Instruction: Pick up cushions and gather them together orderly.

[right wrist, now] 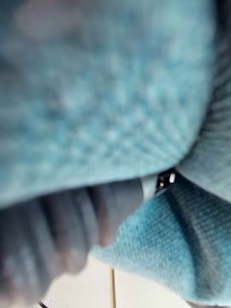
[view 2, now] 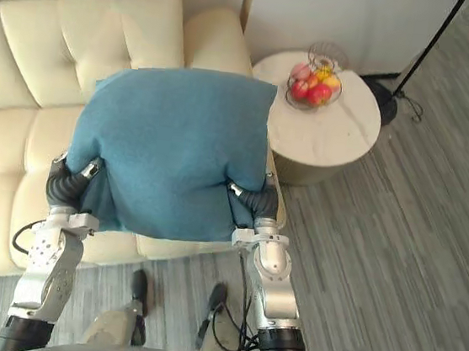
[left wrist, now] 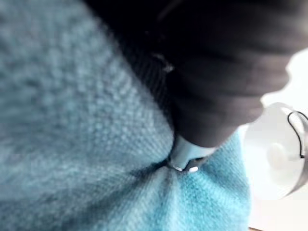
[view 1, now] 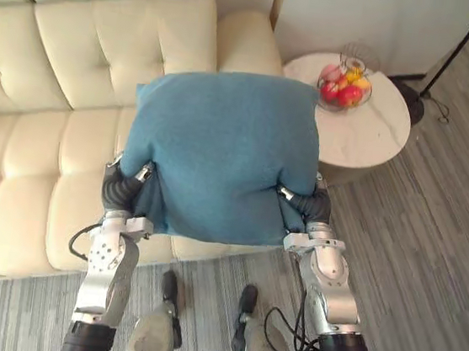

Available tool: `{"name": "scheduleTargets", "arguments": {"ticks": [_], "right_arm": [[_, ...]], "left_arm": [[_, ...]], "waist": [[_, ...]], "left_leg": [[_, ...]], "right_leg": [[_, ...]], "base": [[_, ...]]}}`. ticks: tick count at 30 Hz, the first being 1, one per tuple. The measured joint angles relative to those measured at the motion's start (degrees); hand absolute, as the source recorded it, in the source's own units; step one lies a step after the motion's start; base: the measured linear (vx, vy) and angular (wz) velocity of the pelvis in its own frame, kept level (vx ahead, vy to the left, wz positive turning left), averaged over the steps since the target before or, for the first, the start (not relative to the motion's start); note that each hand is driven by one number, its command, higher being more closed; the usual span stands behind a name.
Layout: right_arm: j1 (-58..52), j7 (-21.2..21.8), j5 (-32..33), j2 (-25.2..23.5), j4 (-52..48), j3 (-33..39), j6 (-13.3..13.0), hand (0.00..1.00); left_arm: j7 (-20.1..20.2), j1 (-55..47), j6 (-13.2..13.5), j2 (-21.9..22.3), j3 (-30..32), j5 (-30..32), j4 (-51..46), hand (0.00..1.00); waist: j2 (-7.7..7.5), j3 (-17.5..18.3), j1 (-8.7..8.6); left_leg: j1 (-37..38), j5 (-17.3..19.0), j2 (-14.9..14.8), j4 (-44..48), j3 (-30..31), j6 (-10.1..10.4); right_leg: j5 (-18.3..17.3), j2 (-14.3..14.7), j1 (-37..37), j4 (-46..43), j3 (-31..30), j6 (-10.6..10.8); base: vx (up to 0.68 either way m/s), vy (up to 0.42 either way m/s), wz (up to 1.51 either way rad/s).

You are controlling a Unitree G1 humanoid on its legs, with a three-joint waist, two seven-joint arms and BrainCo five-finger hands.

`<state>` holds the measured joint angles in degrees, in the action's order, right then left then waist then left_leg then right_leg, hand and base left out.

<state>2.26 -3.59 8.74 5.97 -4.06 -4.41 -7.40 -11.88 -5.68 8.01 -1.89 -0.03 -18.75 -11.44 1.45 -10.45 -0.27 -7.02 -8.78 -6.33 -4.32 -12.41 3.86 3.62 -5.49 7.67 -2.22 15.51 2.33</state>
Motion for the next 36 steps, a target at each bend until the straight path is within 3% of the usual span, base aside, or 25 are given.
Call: {"name": "scheduleTargets", "arguments": {"ticks": [3, 7, 10, 12, 13, 15, 16, 17, 18, 20, 22, 25, 26, 27, 28, 29, 31, 34, 36], "right_arm": [[-2.2, 1.3, 0.5, -1.0, -0.1, -0.2, -0.6, 1.0], [-2.3, 1.8, 0.7, -0.7, -0.1, -1.4, -0.9, 1.0], [-1.3, 1.8, 1.3, -0.6, 0.0, -2.4, -0.9, 1.0], [-0.2, 1.8, 2.1, -0.4, 0.0, -2.4, -0.9, 1.0], [1.0, 1.8, 2.1, 0.3, 0.5, -2.4, -0.9, 1.0], [2.0, 1.7, 2.1, 2.1, 0.6, -1.6, -0.9, 1.0], [2.0, 1.7, 2.1, 2.3, 0.6, -1.3, -0.9, 1.0], [1.8, 1.7, 2.0, 2.9, 0.6, -0.7, -0.9, 1.0], [1.0, 1.6, 2.0, 2.9, 0.9, 0.9, -1.1, 1.0], [-0.3, 1.7, 1.9, 1.1, 1.2, 1.4, -1.1, 1.0], [-2.0, 1.7, 1.5, -1.7, 1.2, 2.1, -1.0, 1.0], [-2.5, 1.8, 0.3, -3.7, 2.2, 2.6, -1.0, 1.0], [-2.2, 1.8, -0.1, -3.5, 3.2, 3.0, -1.0, 1.0], [-2.2, 1.7, -0.1, -3.5, 3.9, 3.0, -1.0, 1.0], [-2.2, 1.7, -0.1, -3.5, 4.5, 3.0, -1.0, 1.0], [-2.2, 1.7, -0.1, -3.7, 5.4, 3.0, -0.9, 1.0], [-3.0, 1.7, -0.1, -4.2, 5.9, 3.0, -0.4, 1.0], [-4.2, 1.7, -0.1, -4.3, 6.1, 3.0, -0.2, 1.0], [-4.2, 1.8, -0.1, -4.2, 6.8, 3.2, -0.2, 1.0]], "left_arm": [[0.2, -3.3, 0.5, 0.7, 0.1, 0.9, -1.7, 1.0], [0.3, -5.0, 1.2, 2.1, 1.3, 0.8, -1.7, 1.0], [0.6, -5.5, 1.2, 2.8, 2.5, -1.4, -1.7, 1.0], [0.6, -5.8, 1.3, 2.8, 2.6, -3.1, -1.7, 1.0], [0.7, -5.8, 1.5, 2.7, 2.5, -3.8, -1.5, 1.0], [0.9, -5.7, 1.9, 3.2, 1.6, -4.8, -1.2, 1.0], [1.0, -5.7, 1.9, 3.2, 1.2, -4.8, -1.2, 1.0], [1.1, -5.7, 2.1, 3.5, 0.5, -4.8, -1.0, 1.0], [1.4, -4.3, 2.2, 3.6, -0.5, -4.8, 0.6, 1.0], [1.6, -3.7, 2.2, 2.3, -0.9, -4.9, 2.1, 1.0], [1.8, -3.7, 2.2, 0.5, -0.6, -5.0, 3.0, 1.0], [2.4, -4.4, 2.2, 0.2, -0.6, -4.9, 3.4, 1.0], [3.0, -4.5, 2.2, 0.2, -0.8, -4.6, 3.4, 1.0], [3.1, -4.5, 2.1, 0.2, -1.1, -4.4, 3.4, 1.0], [3.1, -4.6, 2.1, 0.2, -1.2, -4.0, 3.4, 1.0], [3.1, -4.6, 2.1, -0.1, -1.2, -3.4, 3.4, 1.0], [3.4, -4.6, 1.7, -1.0, -1.3, -3.3, 4.5, 1.0], [3.5, -4.7, 0.7, -1.2, -1.4, -2.3, 6.5, 1.0], [3.8, -4.7, 0.7, -1.6, -1.7, -1.6, 6.5, 1.0]], "waist": [[0.15, 1.0, 0.32], [0.98, 1.1, 1.18], [1.94, 1.6, 2.09], [2.15, 1.8, 2.08], [1.65, 2.1, 2.0], [2.1, 2.5, 1.17], [2.49, 2.8, 0.7], [4.06, 3.8, -0.57], [4.98, 4.5, -1.59], [2.35, 5.5, -1.52], [0.13, 6.2, -1.4], [-0.98, 6.1, -0.83], [-1.25, 6.0, -0.54], [-1.32, 5.9, -0.46], [-1.31, 5.8, -0.66], [-1.7, 5.5, -1.0], [-2.71, 4.0, -2.29], [-3.16, 3.9, -2.9], [-3.07, 3.8, -3.15]], "left_leg": [[1.5, 0.8, -0.1, 1.0, 1.7, 0.5], [-4.1, 5.2, -0.9, 12.5, 5.0, 1.4], [-4.8, 5.3, -0.9, 11.0, 6.4, 2.0], [-4.9, 7.0, -1.0, 9.6, 4.1, 1.5], [-5.1, 8.4, -1.2, 9.8, 0.3, 0.5], [-5.9, 9.9, -3.0, 14.5, -6.1, -2.3], [-5.8, 10.1, -4.0, 15.5, -7.5, -2.0], [-4.8, 10.0, -7.0, 16.0, -10.2, -1.7], [-4.6, 6.1, -7.2, 15.1, -12.9, 0.4], [-3.8, 5.6, -3.2, 13.1, -13.0, -1.1], [-3.8, 6.4, -1.3, 13.6, -12.8, -2.4], [-5.3, 10.0, -0.2, 18.2, -12.9, -3.3], [-6.5, 11.3, 0.4, 20.1, -13.8, -4.0], [-7.0, 11.8, 1.0, 20.1, -14.4, -4.6], [-7.1, 11.9, 1.0, 19.9, -14.4, -4.7], [-7.0, 12.0, 1.2, 19.5, -14.4, -4.8], [-6.3, 12.1, 1.2, 18.9, -12.5, -5.2], [-4.7, 11.2, 1.2, 14.9, -10.9, -5.0], [-4.2, 9.3, 1.5, 10.9, -9.8, -3.9]], "right_leg": [[-0.1, 0.0, -3.7, 1.6, 1.4, 0.2], [-0.6, -0.1, -4.8, 0.8, 4.1, 0.4], [-1.3, -0.2, -4.0, -0.3, 5.0, 0.1], [-1.2, -1.3, -3.8, -1.0, 6.7, 0.4], [-0.6, -3.4, -3.4, -0.9, 8.0, 0.4], [-0.2, -7.0, -3.2, -2.0, 10.3, 1.1], [-0.1, -7.6, -3.2, -2.2, 10.8, 1.5], [0.2, -8.2, -3.6, -2.6, 12.8, 2.7], [0.7, -9.5, -4.2, -2.9, 14.1, 4.1], [3.0, -12.7, -4.5, -1.8, 15.2, 4.3], [4.1, -14.4, -5.7, -1.0, 15.8, 4.9], [3.2, -17.4, -5.0, -3.9, 16.5, 4.6], [1.2, -19.0, -3.3, -6.2, 15.9, 3.4], [-0.5, -19.9, -1.3, -8.4, 14.8, -0.5], [-2.0, -19.9, -0.4, -9.5, 14.3, -4.2], [-3.7, -19.4, 0.2, -10.0, 12.4, -5.6], [-7.8, -14.9, 0.5, -10.4, 3.3, -3.7], [-8.0, -8.1, 0.8, -10.7, 0.2, -2.5], [-7.9, -5.3, 1.4, -9.2, -1.0, -2.5]], "base": [[0.05, 0.018, 0.24], [-0.02, 0.019, 0.34], [-0.1, 0.028, 0.32], [-0.08, 0.04, 0.46], [-0.04, 0.07, 0.51], [-0.03, 0.192, 0.67], [0.0, 0.307, 0.78], [0.03, 0.293, 0.91], [0.03, 0.365, 0.82], [0.01, 0.296, 0.44], [0.0, 0.219, 0.29], [-0.07, 0.167, 0.03], [-0.13, 0.239, -0.07], [-0.13, 0.229, -0.1], [-0.07, 0.13, -0.06], [-0.05, 0.088, 0.04], [-0.05, 0.064, 0.26], [0.0, -0.024, 0.32], [0.02, -0.096, 0.33]]}}
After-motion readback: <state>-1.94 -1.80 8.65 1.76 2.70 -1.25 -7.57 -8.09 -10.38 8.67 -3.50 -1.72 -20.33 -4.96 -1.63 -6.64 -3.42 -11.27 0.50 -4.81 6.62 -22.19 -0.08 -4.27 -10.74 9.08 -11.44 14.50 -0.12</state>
